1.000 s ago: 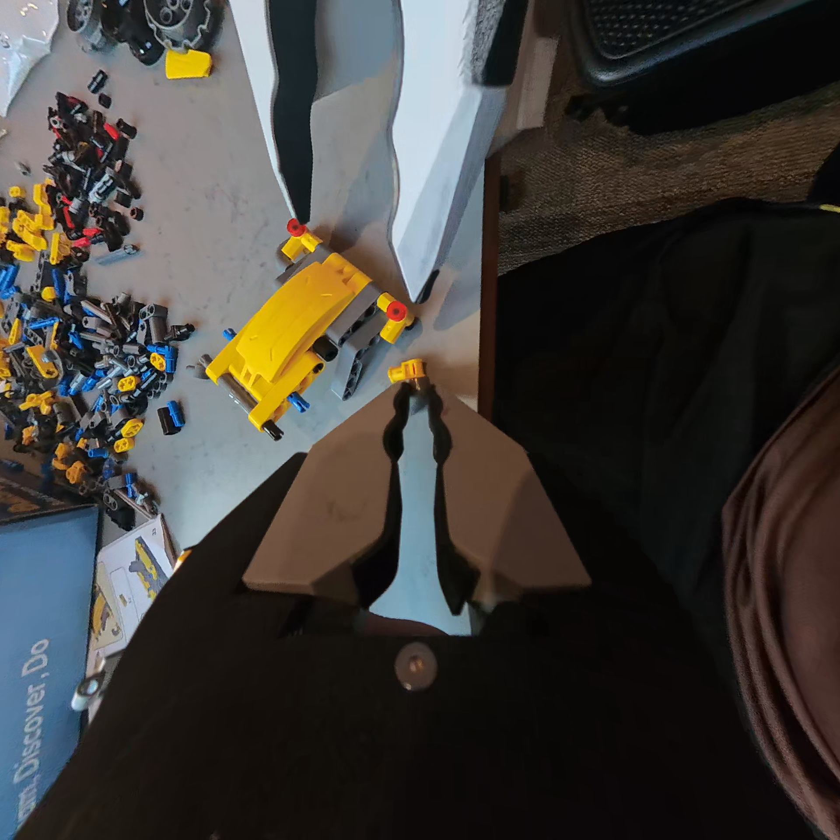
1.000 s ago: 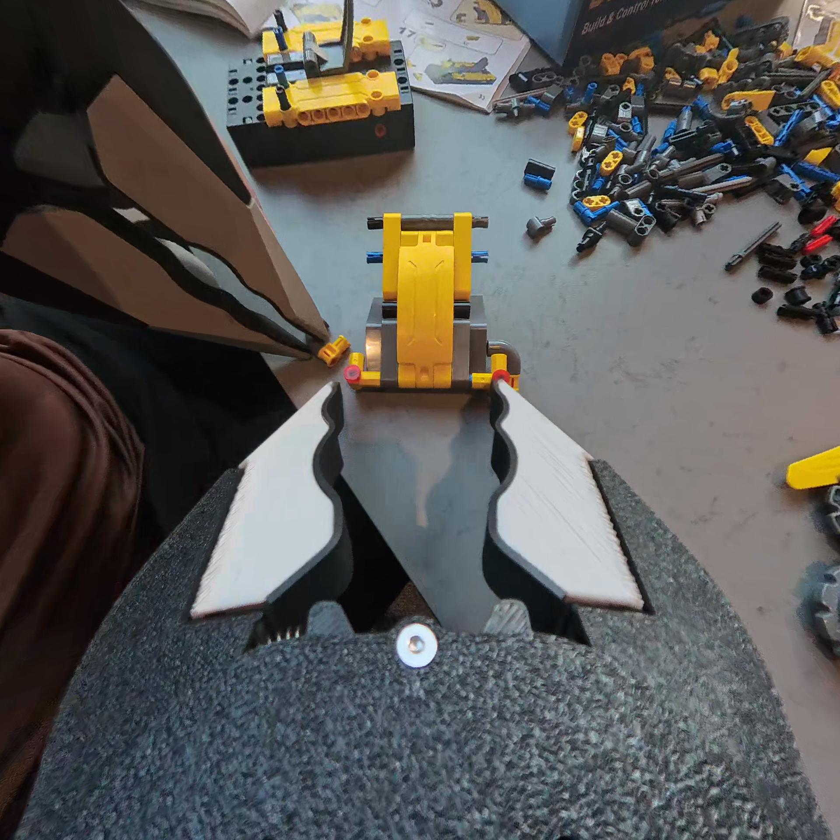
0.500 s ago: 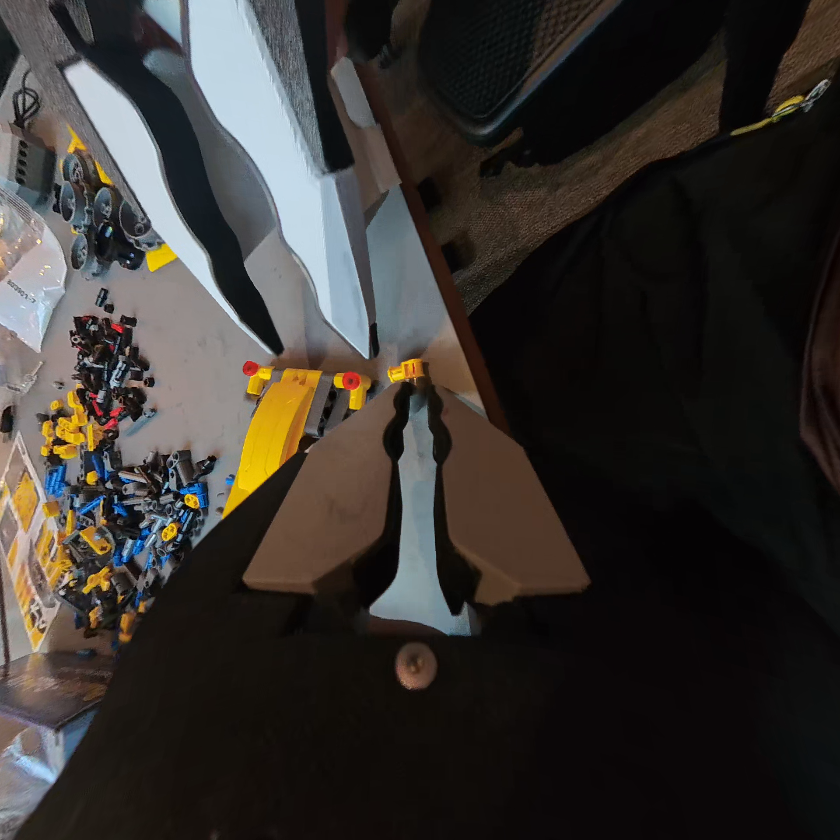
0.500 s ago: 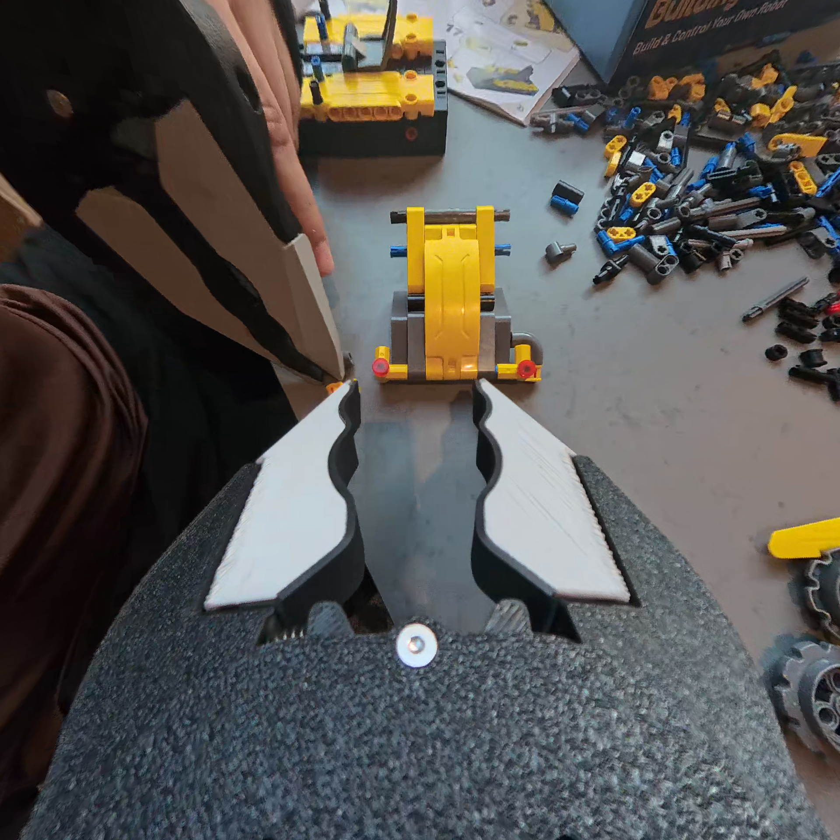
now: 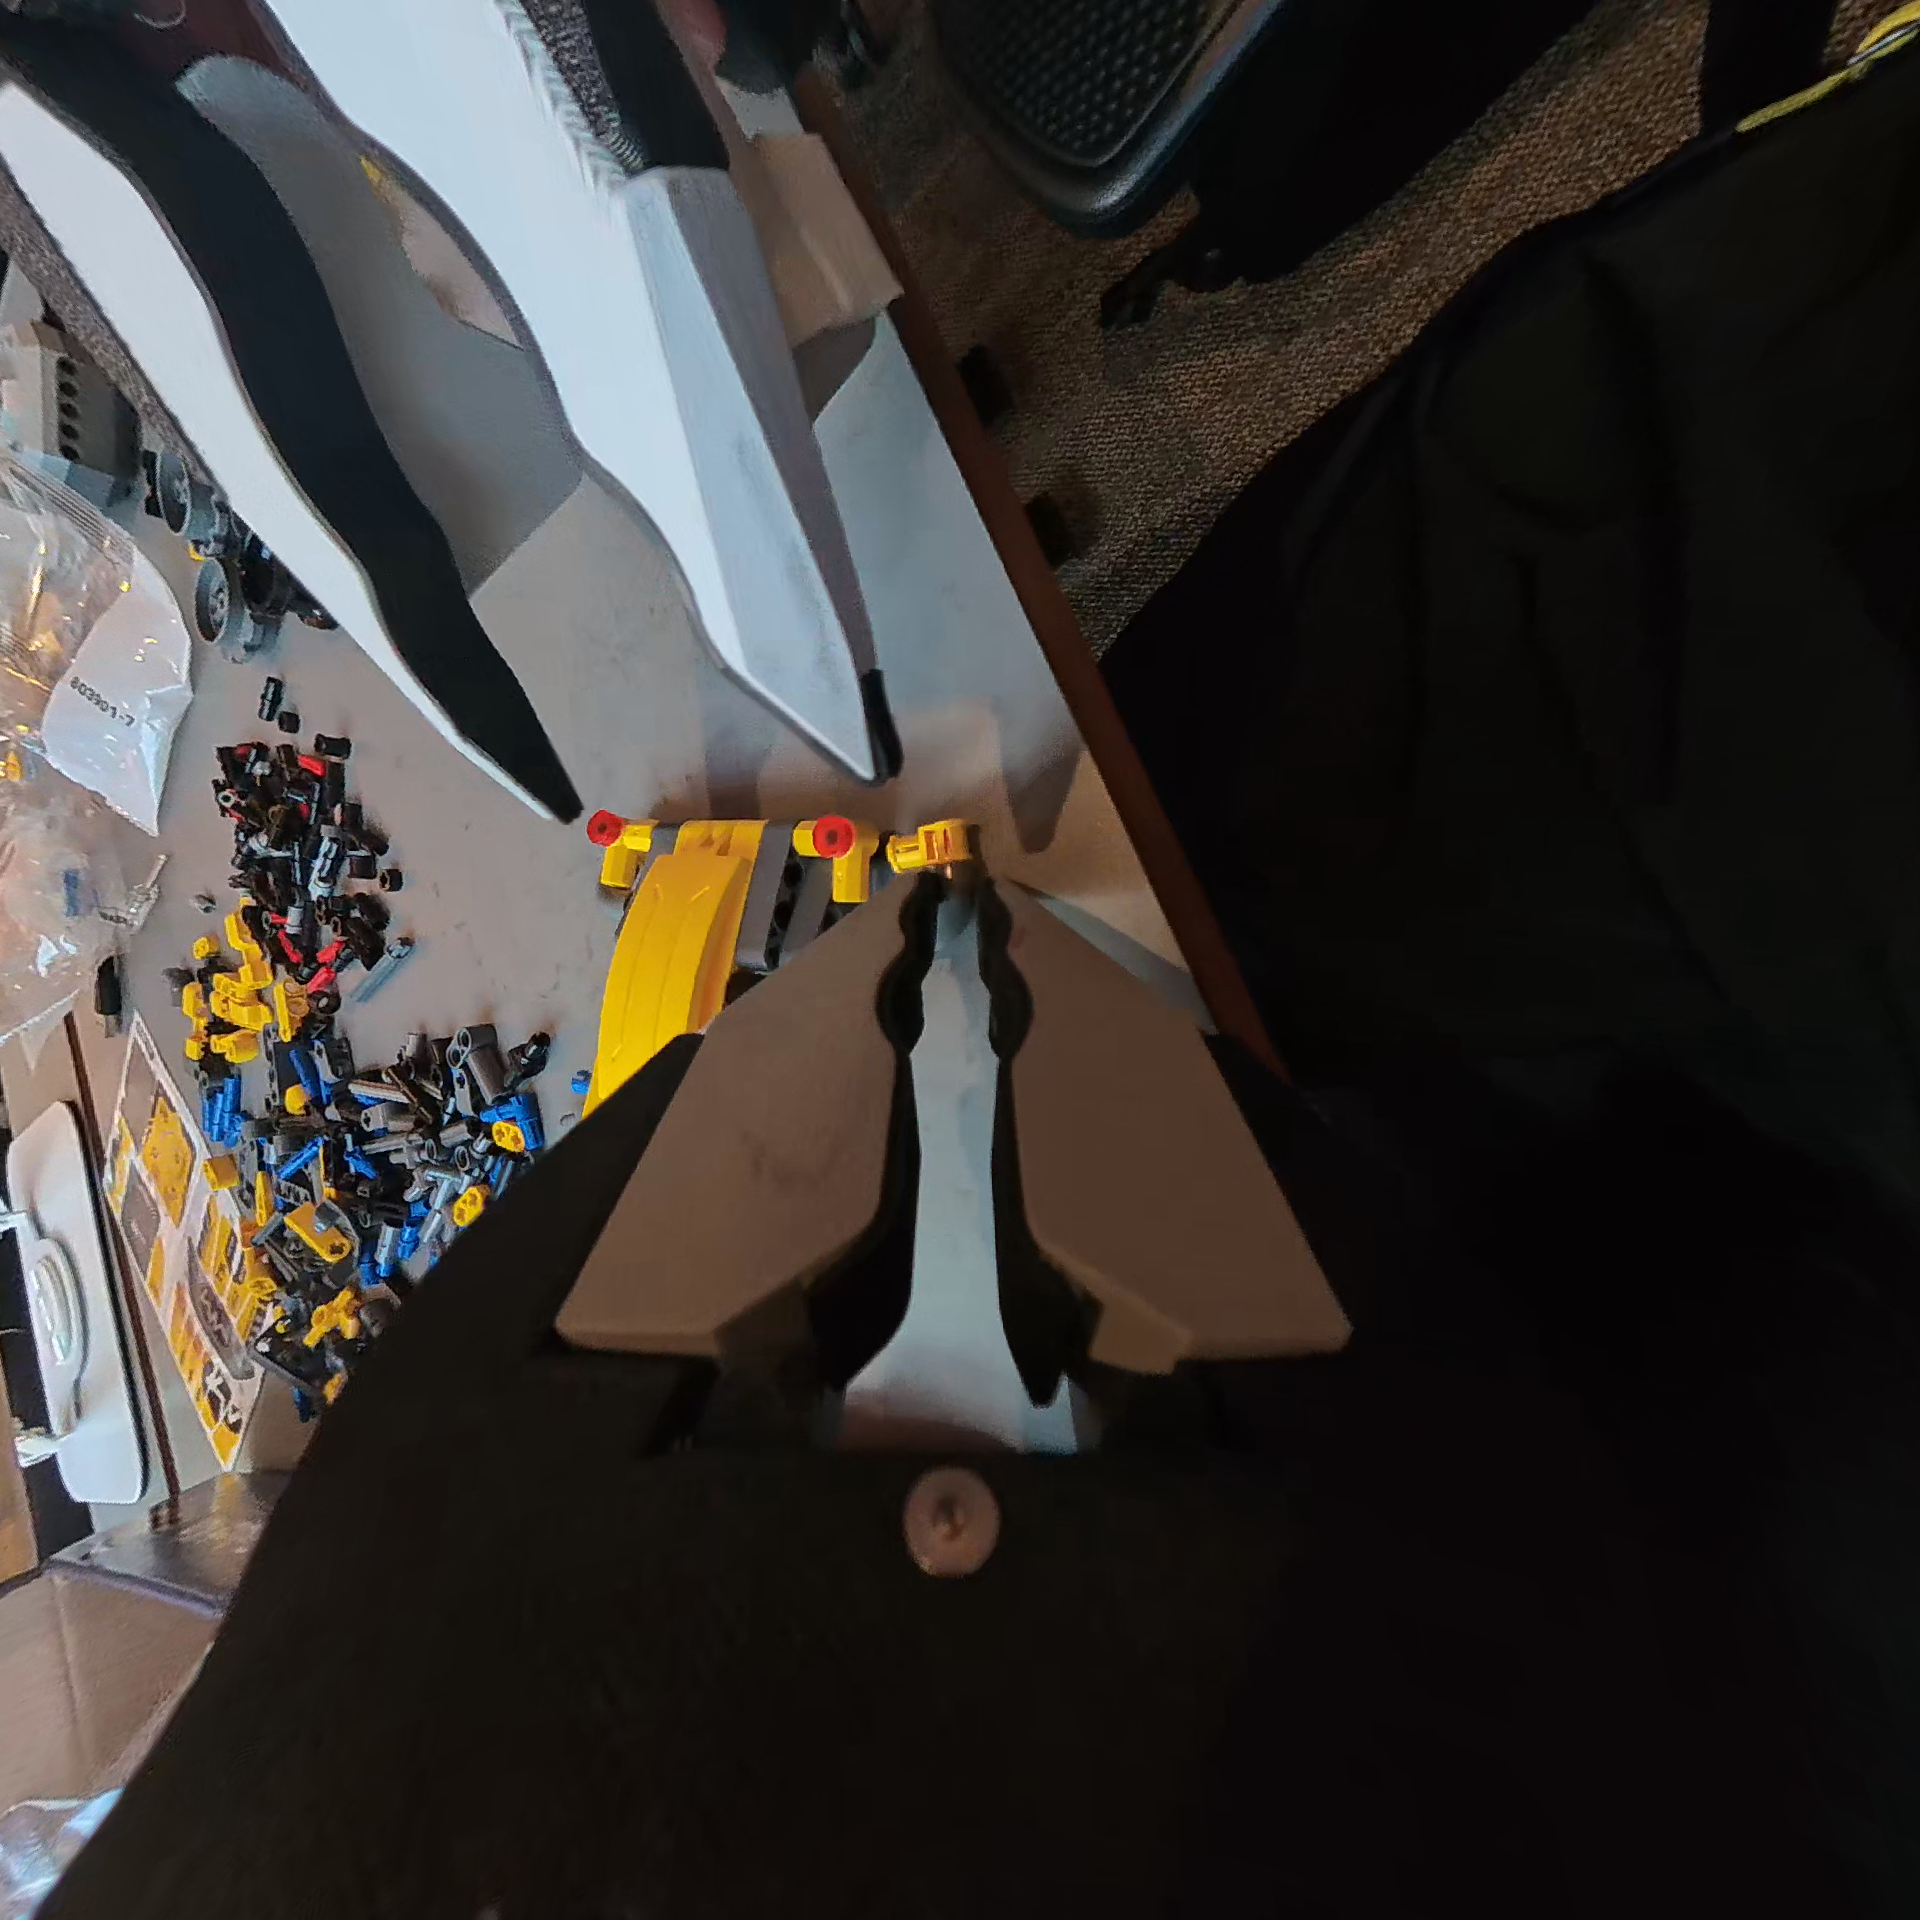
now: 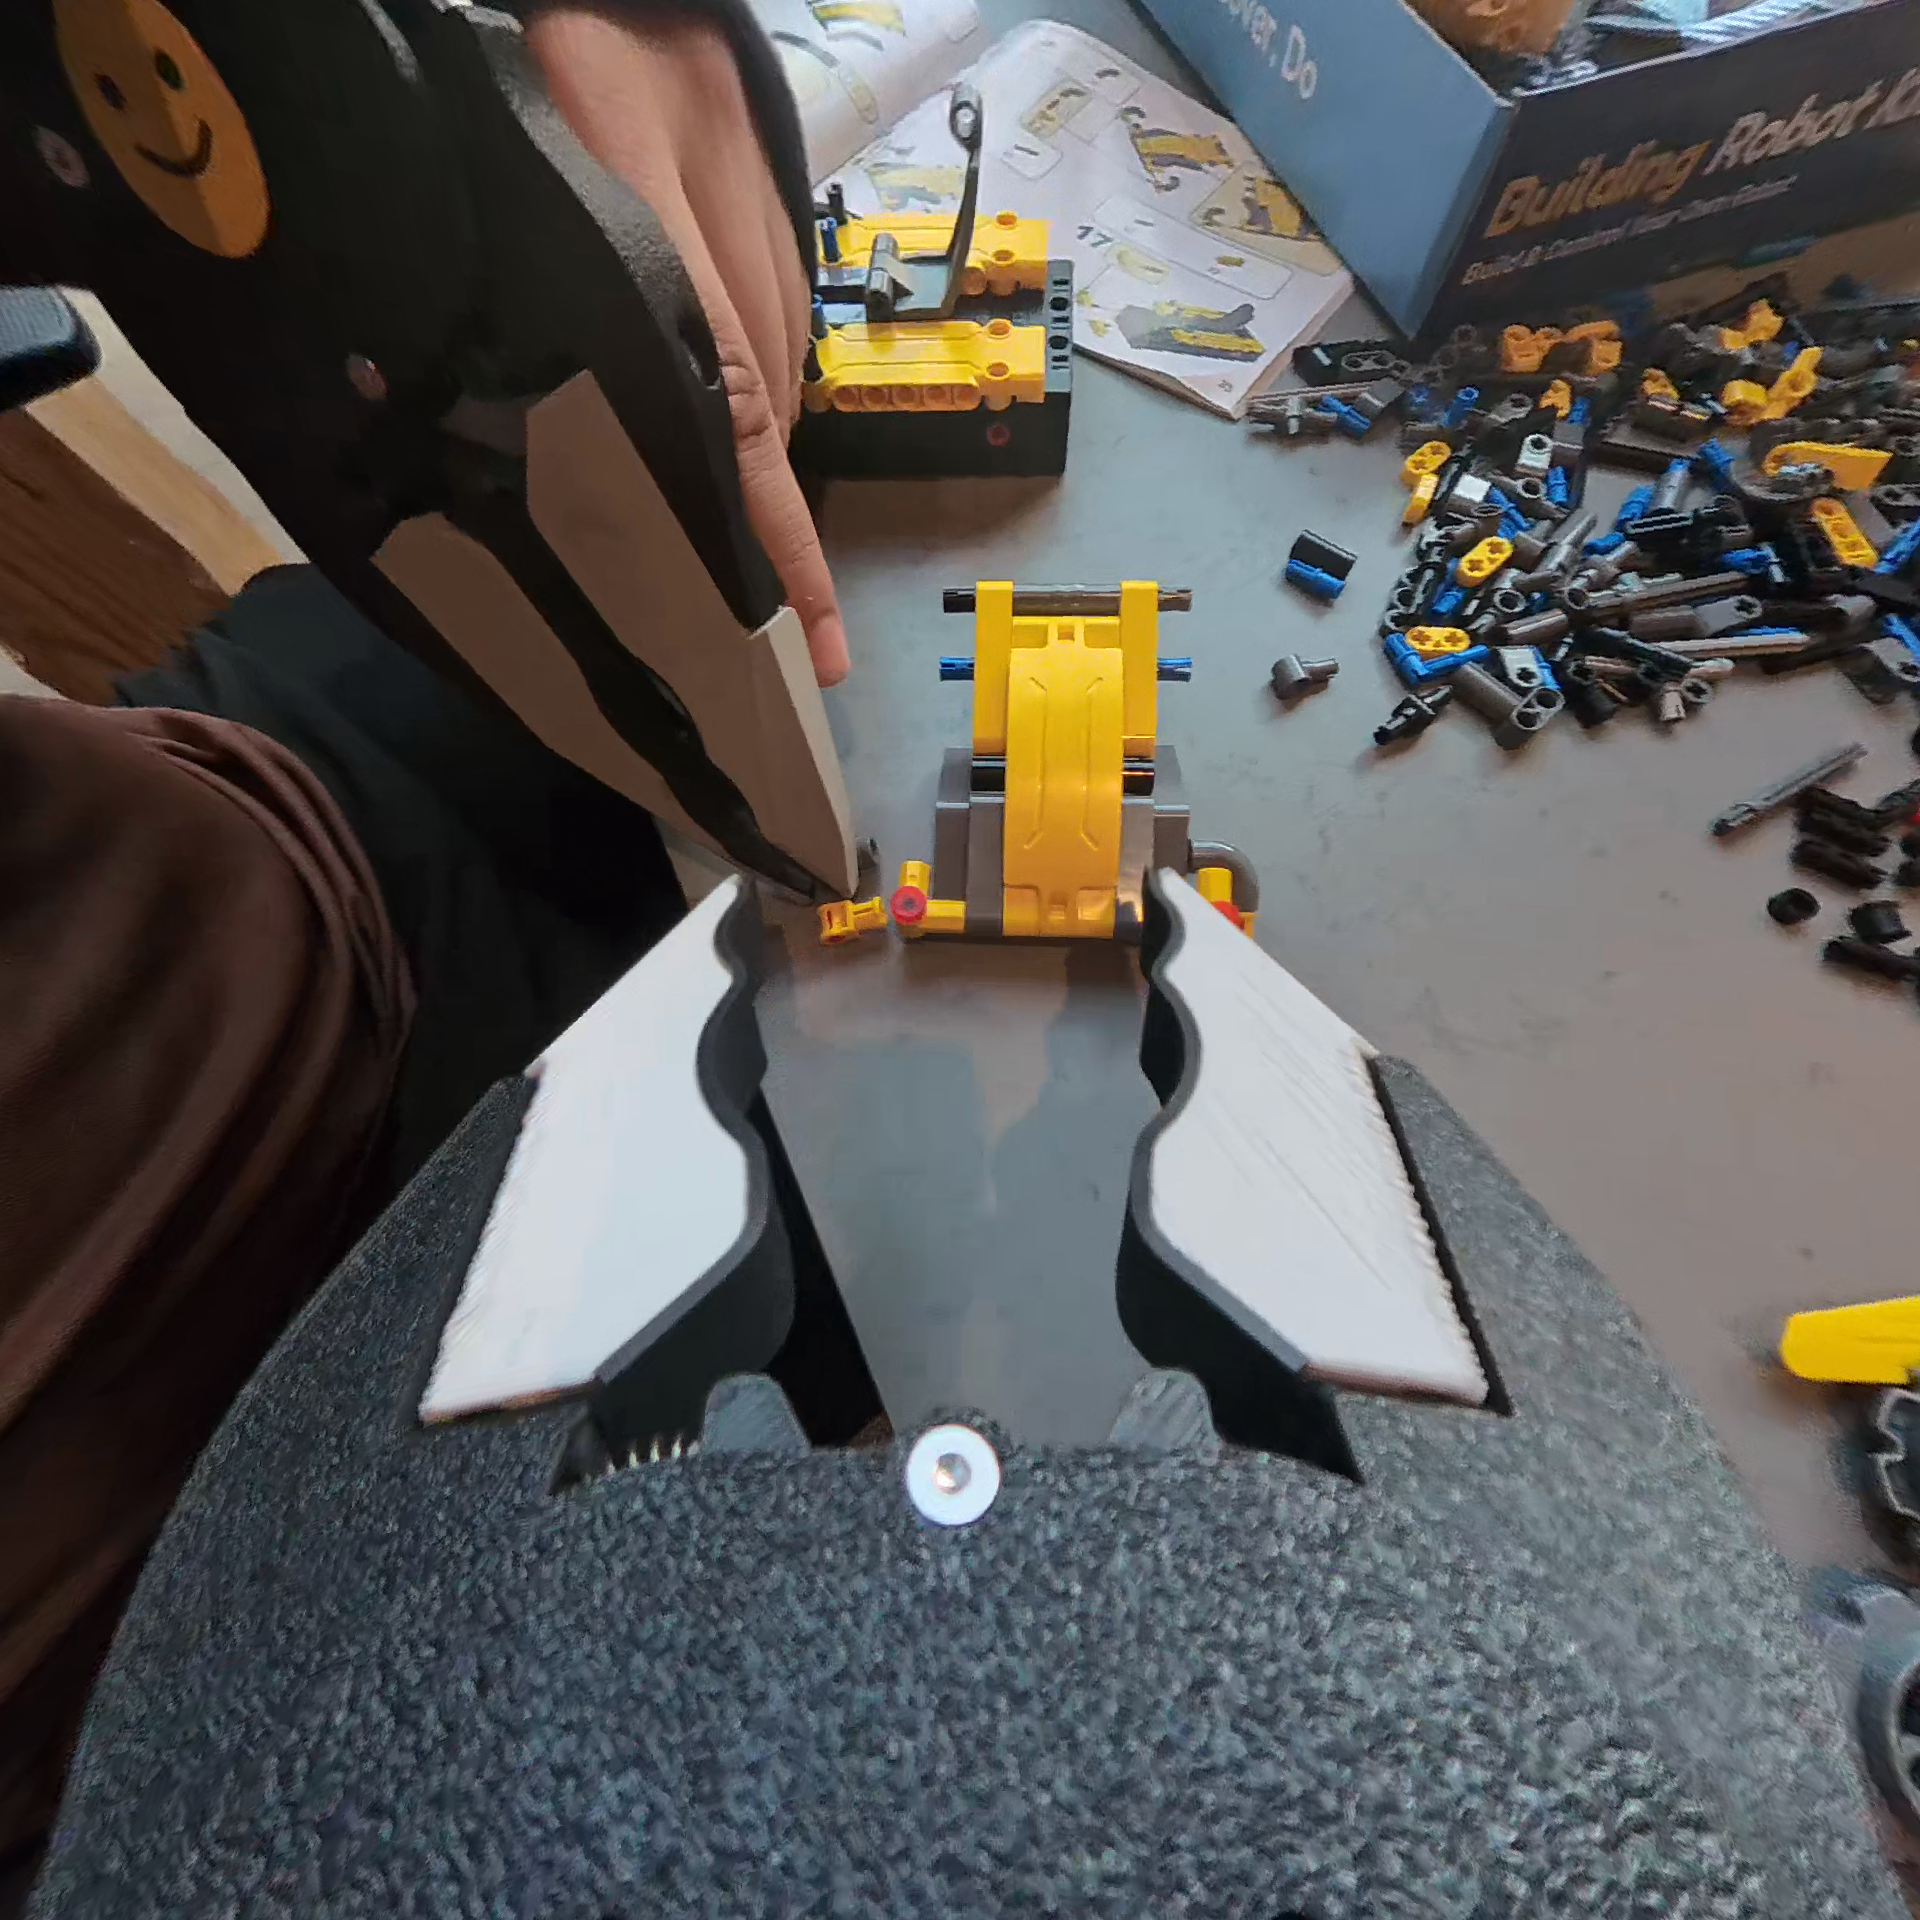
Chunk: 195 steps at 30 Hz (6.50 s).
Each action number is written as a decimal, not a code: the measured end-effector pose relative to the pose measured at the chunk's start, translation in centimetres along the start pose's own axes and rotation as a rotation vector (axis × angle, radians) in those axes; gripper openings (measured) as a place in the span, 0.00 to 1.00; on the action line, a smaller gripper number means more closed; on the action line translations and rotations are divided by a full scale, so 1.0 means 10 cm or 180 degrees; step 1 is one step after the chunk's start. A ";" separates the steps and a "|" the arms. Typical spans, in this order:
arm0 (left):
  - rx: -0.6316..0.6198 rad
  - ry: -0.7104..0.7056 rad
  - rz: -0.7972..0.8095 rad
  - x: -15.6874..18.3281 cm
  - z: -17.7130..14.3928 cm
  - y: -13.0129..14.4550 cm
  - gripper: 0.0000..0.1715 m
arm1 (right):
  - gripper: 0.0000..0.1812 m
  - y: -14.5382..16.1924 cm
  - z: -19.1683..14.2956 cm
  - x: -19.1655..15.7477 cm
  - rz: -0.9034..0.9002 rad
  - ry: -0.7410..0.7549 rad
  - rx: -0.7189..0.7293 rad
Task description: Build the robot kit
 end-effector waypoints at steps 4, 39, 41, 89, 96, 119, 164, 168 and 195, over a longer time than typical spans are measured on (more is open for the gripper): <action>-0.0067 -0.0002 0.0102 0.01 0.00 0.00 0.03 | 0.32 0.03 0.04 -0.14 -0.0496 0.0148 -0.0120; -0.0195 0.0094 0.0411 -0.05 -0.02 0.02 0.03 | 0.48 -0.04 0.24 -0.03 -0.0991 -0.0007 -0.0169; -0.0188 0.0086 0.0404 -0.05 -0.01 0.02 0.03 | 0.51 0.00 0.30 -0.01 -0.1002 0.0036 -0.0269; 0.0004 0.0075 -0.0490 -0.06 0.04 -0.08 0.03 | 0.35 0.04 -0.10 -0.14 -0.0846 0.0464 -0.0234; 0.0282 0.0090 -0.0720 0.06 -0.08 -0.12 0.02 | 0.23 0.17 -0.20 -0.54 -0.0884 0.0481 -0.0144; 0.0564 0.0547 -0.1404 -0.05 -0.22 -0.18 0.00 | 0.04 0.20 0.01 -0.78 -0.2512 0.1480 -0.0211; -0.0012 0.0676 -0.2170 -0.73 -0.13 0.29 0.28 | 0.22 0.24 -0.14 -0.36 -0.2597 0.1206 -0.0471; -0.0027 0.0665 -0.2152 -0.73 -0.13 0.29 0.28 | 0.23 0.08 -0.13 -0.37 -0.2507 0.1083 -0.0332; -0.0136 -0.1258 -0.1430 -0.49 -0.06 0.18 0.28 | 0.11 -0.34 0.17 -0.22 -0.2941 0.1574 0.0047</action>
Point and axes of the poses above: each gripper's, where its closed fingertips meet, z out along the fingers, y out of its underside, x = y × z across the jaws, the point moved 8 cm from there along -z, back along the fingers, and after that the axes turned 12 degrees about y, right-handed, at the moved point
